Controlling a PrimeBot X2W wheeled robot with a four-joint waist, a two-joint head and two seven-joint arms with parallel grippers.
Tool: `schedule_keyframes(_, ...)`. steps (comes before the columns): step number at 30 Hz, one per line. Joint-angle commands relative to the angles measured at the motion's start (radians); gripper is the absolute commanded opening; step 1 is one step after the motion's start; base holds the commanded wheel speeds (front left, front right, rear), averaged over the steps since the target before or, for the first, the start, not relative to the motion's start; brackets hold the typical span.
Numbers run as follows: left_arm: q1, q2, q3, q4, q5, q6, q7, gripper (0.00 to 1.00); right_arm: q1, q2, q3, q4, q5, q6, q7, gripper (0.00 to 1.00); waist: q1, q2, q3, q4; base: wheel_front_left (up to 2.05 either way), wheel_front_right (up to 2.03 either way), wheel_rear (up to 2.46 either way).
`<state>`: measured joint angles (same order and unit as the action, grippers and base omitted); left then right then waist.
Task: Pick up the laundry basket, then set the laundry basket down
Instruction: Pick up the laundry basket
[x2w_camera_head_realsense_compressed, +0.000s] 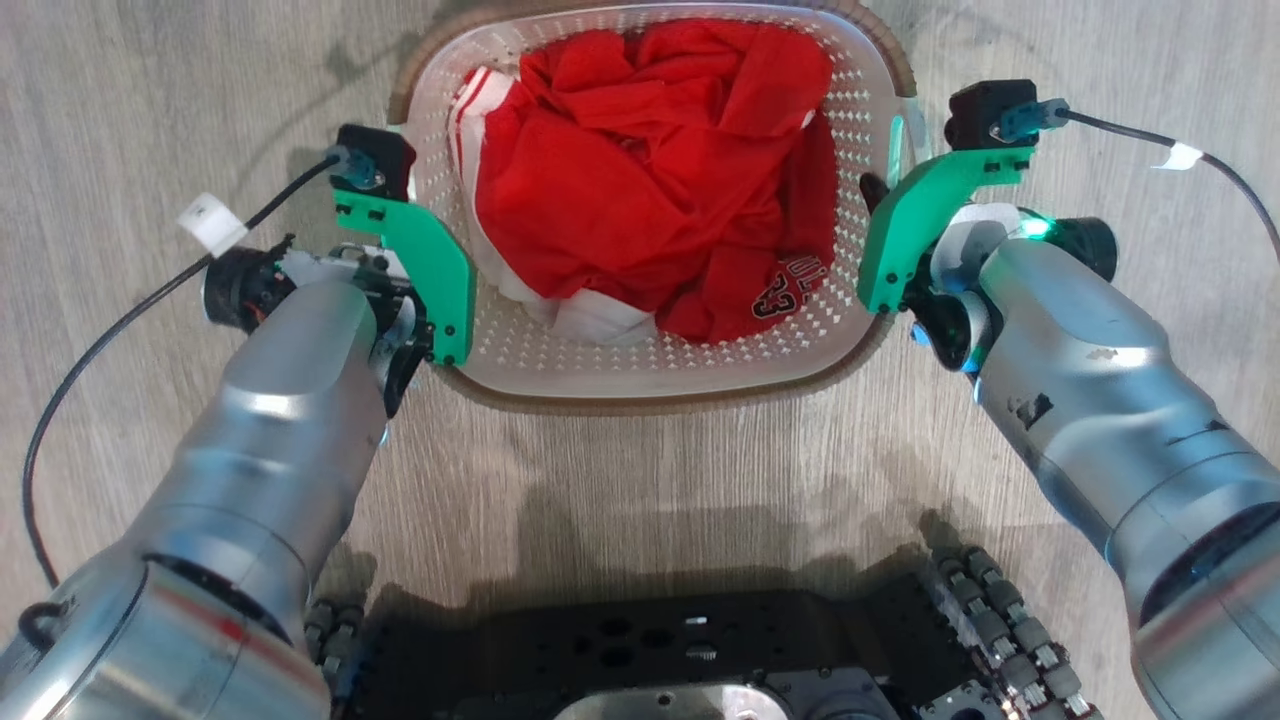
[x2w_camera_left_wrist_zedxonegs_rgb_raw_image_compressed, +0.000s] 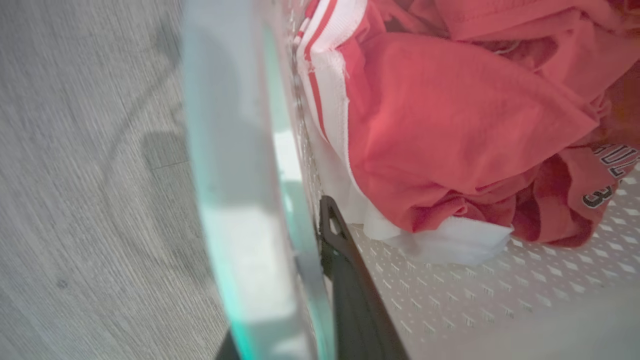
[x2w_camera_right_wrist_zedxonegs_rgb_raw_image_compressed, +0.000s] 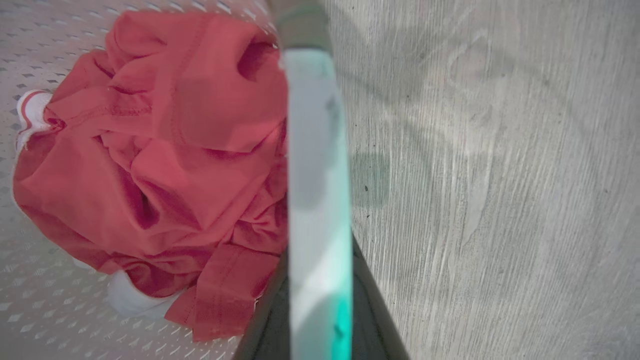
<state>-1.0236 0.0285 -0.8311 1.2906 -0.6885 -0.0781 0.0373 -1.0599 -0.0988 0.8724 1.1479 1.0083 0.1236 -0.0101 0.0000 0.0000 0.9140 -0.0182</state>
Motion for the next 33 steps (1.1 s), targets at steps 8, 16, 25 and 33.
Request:
schedule_keyframes(8, 0.058, 0.022, -0.035, -0.006, -0.031, -0.034, 0.047, 0.00, 0.048, -0.001, 0.053, -0.026, 0.033, 0.007, 0.018, 0.00, 0.0000, 0.0000, -0.073, -0.007, 0.00, 0.00, 0.00)
schedule_keyframes(16, 0.098, 0.022, -0.074, -0.011, -0.052, -0.047, 0.107, 0.00, 0.081, -0.014, 0.090, -0.032, 0.076, 0.007, 0.071, 0.00, 0.0000, 0.0000, -0.182, -0.008, 0.00, 0.00, 0.00)
schedule_keyframes(25, 0.180, 0.022, -0.135, -0.033, -0.077, -0.052, 0.169, 0.00, 0.150, -0.048, 0.153, -0.040, 0.123, 0.007, 0.162, 0.00, 0.0000, 0.0000, -0.356, 0.006, 0.00, 0.00, 0.00)
schedule_keyframes(33, 0.256, 0.022, -0.201, -0.063, -0.111, -0.052, 0.238, 0.00, 0.228, -0.063, 0.206, -0.061, 0.171, 0.007, 0.240, 0.00, 0.0000, 0.0000, -0.526, 0.014, 0.00, 0.00, 0.00)
